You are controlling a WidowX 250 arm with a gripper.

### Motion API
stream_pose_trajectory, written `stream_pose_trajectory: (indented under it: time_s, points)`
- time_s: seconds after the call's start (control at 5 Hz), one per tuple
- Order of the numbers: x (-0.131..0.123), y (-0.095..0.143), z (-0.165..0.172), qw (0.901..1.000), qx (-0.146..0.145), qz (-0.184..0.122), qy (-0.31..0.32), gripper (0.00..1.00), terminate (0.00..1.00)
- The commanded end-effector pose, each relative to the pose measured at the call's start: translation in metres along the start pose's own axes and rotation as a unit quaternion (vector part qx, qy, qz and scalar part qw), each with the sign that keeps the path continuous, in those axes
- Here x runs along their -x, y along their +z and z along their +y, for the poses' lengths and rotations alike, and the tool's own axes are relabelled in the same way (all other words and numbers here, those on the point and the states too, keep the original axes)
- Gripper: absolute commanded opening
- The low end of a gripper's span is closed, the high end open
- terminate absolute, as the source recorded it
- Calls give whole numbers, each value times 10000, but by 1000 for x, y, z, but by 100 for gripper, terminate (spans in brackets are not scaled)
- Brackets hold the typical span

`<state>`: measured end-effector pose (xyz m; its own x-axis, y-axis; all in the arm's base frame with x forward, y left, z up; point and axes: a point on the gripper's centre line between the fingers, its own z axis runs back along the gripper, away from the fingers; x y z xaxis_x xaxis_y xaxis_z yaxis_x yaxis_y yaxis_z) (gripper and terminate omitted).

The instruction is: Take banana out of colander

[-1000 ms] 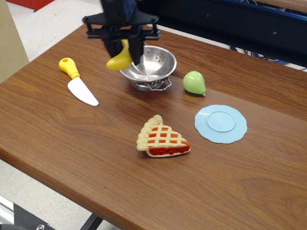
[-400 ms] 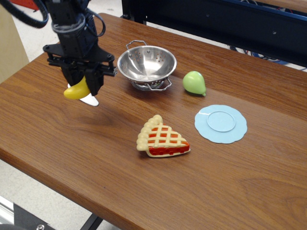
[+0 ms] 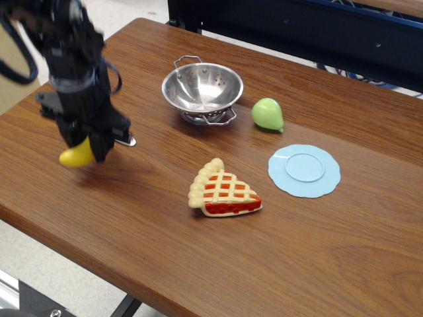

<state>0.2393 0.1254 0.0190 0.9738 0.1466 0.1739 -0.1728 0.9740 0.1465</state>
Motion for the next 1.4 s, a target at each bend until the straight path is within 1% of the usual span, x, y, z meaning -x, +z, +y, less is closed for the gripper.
stream_pose_trajectory:
  time_s: [0.0, 0.2, 0.4, 0.6, 1.0, 1.2]
  points:
    - [-10, 2, 7, 9987, -508, 48, 54, 100, 0]
    - [-15, 13, 9, 9986, -397, 311, 157, 100, 0]
    - [-25, 44, 8, 9988, -45, 250, 424, 100, 0]
    - [-33, 69, 2, 9978, 296, -31, 587, 100, 0]
    - [-33, 69, 2, 9978, 296, -31, 587, 100, 0]
    - [-33, 69, 2, 9978, 296, -31, 587, 100, 100]
